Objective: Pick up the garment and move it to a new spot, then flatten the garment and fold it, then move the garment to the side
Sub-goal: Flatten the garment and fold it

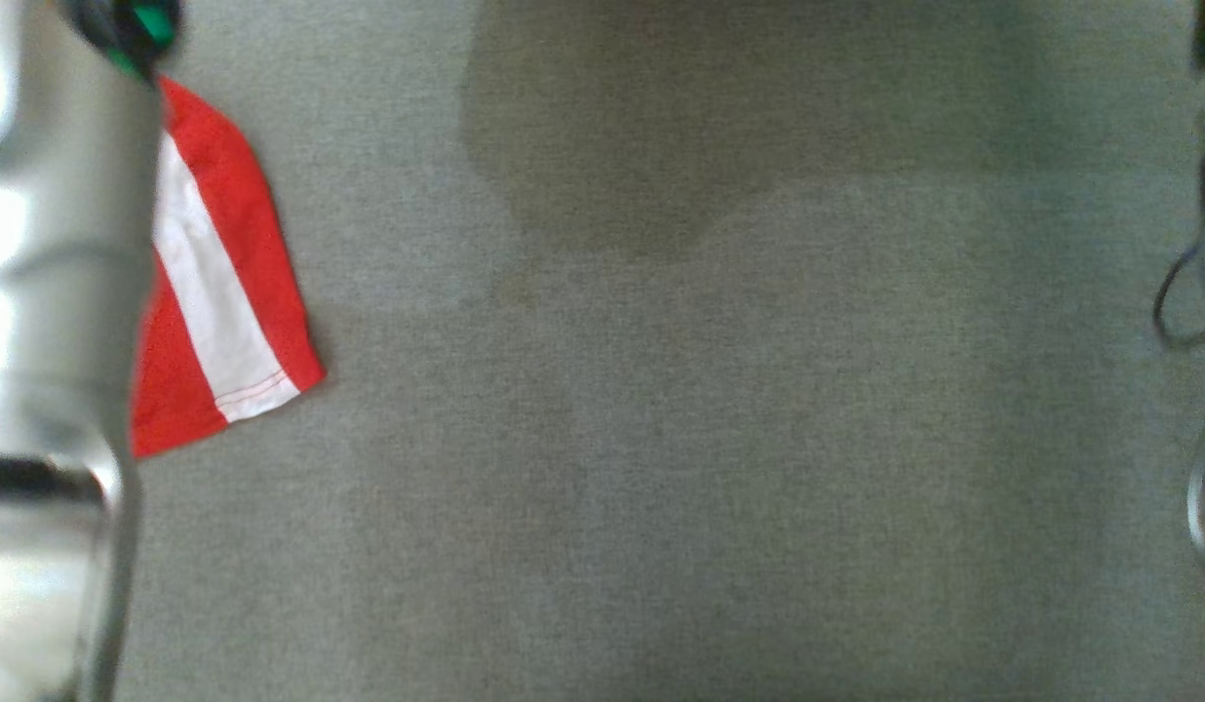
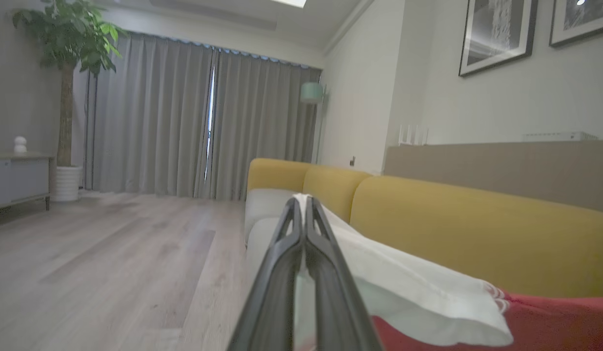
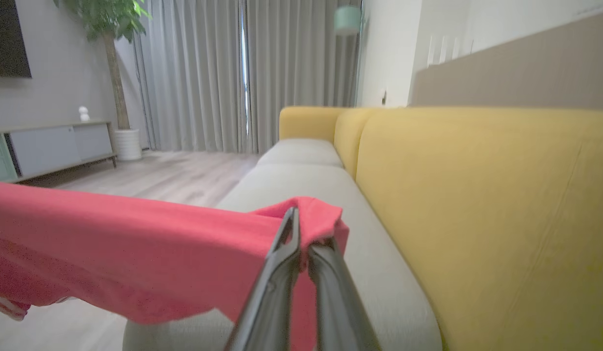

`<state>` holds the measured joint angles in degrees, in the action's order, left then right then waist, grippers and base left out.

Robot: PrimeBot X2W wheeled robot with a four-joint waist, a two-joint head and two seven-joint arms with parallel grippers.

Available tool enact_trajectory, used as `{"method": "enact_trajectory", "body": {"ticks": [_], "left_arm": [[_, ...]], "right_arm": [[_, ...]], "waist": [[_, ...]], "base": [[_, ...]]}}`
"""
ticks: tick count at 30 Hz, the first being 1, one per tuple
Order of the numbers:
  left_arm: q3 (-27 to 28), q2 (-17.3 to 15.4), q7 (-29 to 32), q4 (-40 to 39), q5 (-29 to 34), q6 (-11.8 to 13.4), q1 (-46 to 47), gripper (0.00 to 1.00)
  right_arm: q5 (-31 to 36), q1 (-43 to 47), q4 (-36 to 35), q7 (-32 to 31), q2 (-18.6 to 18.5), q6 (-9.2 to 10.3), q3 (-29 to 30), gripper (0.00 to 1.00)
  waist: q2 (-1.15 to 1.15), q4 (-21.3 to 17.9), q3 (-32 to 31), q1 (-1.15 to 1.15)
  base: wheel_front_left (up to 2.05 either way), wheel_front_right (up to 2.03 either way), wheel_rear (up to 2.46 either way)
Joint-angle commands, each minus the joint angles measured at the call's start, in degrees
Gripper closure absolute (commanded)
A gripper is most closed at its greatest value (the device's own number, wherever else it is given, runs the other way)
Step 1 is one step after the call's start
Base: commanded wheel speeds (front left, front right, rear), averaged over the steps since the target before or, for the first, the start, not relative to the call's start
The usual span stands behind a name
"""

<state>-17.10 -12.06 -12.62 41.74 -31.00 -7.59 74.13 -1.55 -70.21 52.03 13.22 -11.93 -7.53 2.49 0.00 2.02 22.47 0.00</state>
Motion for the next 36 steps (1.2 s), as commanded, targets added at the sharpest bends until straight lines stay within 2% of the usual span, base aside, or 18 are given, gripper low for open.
{"method": "enact_trajectory", "body": {"ticks": [1,8,14,21,27,36], "left_arm": [[0.0,-2.6,-0.7,-1.1,-1.0,0.1,-1.4,1.0],[-6.4,-4.1,-2.1,-2.6,-5.2,0.1,-17.2,1.0],[-10.6,-6.2,-2.3,-7.0,-8.1,0.1,-30.7,1.0],[-14.6,-8.3,-1.6,-14.1,-8.6,0.5,-42.6,1.0],[-16.8,-9.5,0.4,-22.7,-8.6,3.5,-51.7,1.0],[-18.4,-11.5,2.5,-32.6,-8.5,7.8,-60.4,1.0]], "right_arm": [[0.3,1.5,-0.3,0.8,-0.2,0.04,-0.5,1.0],[-3.4,10.6,7.8,-0.1,-2.2,0.04,-8.0,1.0],[-11.2,18.4,9.2,-5.3,-5.9,0.04,-17.4,1.0],[-23.2,29.0,2.5,-13.2,-12.0,0.04,-28.8,1.0],[-32.6,37.7,-5.1,-19.1,-18.1,0.04,-34.7,1.0],[-38.7,44.9,-12.1,-22.2,-22.6,0.04,-36.7,1.0]], "waist": [[0.0,0.3,-0.2,0.0],[0.0,1.1,-4.0,0.0],[0.0,1.5,-8.6,0.0],[0.0,1.7,-13.6,0.0],[0.0,1.5,-17.7,0.0],[0.0,0.7,-22.0,0.0]], "base": [[0.0,0.0,0.0],[0.0,0.0,0.0],[0.0,0.0,0.0],[0.0,0.0,0.0],[0.0,0.0,0.0],[0.0,0.0,0.0]]}}
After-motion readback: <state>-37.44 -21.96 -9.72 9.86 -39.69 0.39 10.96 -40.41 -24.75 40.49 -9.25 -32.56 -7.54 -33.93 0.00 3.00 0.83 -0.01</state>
